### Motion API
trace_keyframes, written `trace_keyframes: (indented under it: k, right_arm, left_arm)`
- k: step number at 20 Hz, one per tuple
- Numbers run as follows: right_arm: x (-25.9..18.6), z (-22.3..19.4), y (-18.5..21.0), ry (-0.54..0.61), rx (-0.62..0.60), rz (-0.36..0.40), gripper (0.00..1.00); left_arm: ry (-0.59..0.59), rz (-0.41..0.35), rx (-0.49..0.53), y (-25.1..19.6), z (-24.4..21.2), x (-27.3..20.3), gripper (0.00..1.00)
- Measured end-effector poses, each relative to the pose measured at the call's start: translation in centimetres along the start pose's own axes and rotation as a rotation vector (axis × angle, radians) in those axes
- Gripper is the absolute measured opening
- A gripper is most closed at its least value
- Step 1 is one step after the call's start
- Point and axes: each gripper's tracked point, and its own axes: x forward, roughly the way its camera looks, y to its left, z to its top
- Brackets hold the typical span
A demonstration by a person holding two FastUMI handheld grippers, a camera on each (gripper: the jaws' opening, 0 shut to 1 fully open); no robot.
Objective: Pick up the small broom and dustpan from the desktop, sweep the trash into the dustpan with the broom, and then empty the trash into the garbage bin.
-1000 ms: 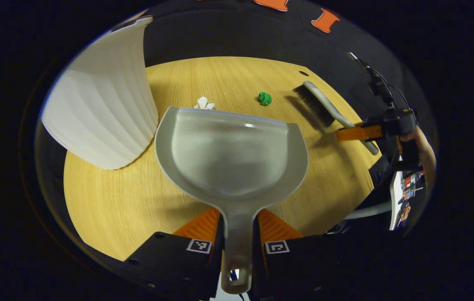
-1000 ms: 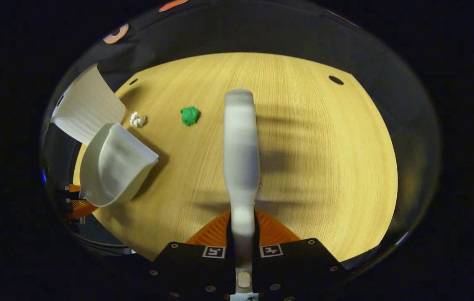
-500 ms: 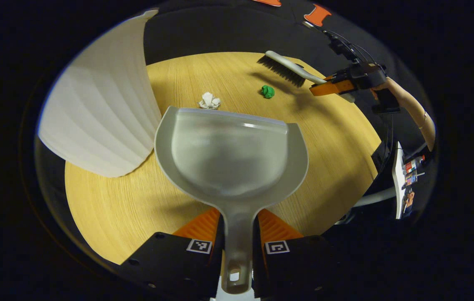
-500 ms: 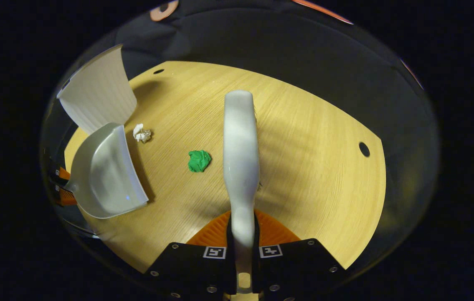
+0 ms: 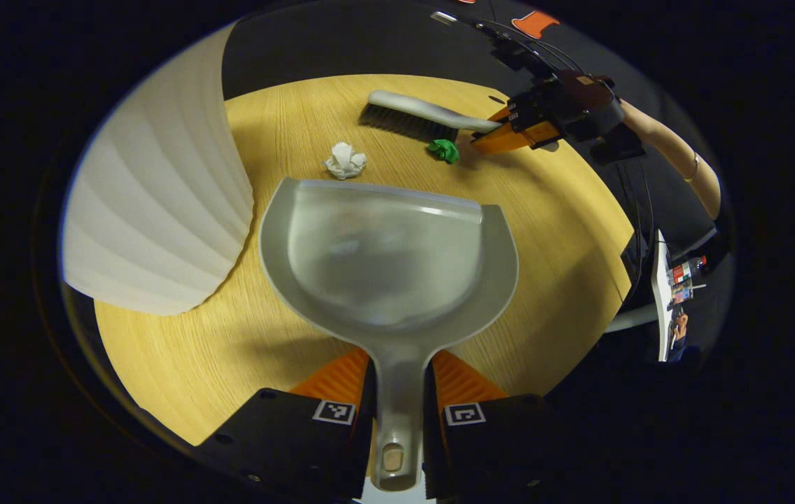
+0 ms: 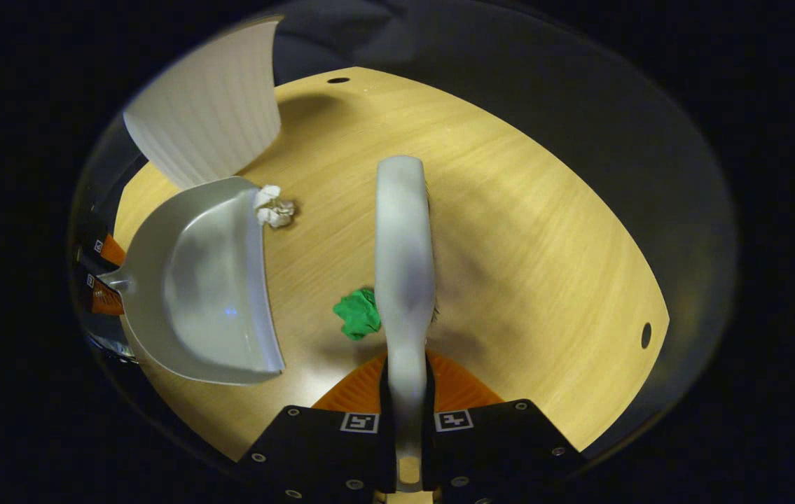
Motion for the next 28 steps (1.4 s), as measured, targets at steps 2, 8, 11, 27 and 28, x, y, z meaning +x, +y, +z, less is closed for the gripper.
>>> trace_keyframes:
  k: [2, 8, 11, 27, 28]
  right_arm:
    - [-0.2, 0.9, 1.9, -0.002, -0.054, 0.041, 0.14]
    - [-1.2, 0.6, 6.3, 0.014, -0.169, 0.147, 0.14]
    - [-2.2, 1.1, 7.9, 0.008, -0.172, 0.198, 0.14]
    - [-3.9, 0.8, 9.2, 0.046, 0.039, 0.189, 0.14]
    - [-4.3, 1.0, 10.7, 0.041, 0.053, 0.234, 0.14]
  left_arm:
    - [0.002, -0.001, 0.019, 0.1, 0.1, -0.1, 0.32]
    - [0.006, -0.008, 0.048, 0.2, 0.2, -0.2, 0.32]
    - [0.010, -0.017, 0.060, 0.1, 0.0, -0.2, 0.32]
    - [0.014, -0.034, 0.087, -0.1, 0.1, -0.2, 0.32]
    - [0.013, -0.033, 0.084, -0.2, 0.0, -0.1, 0.32]
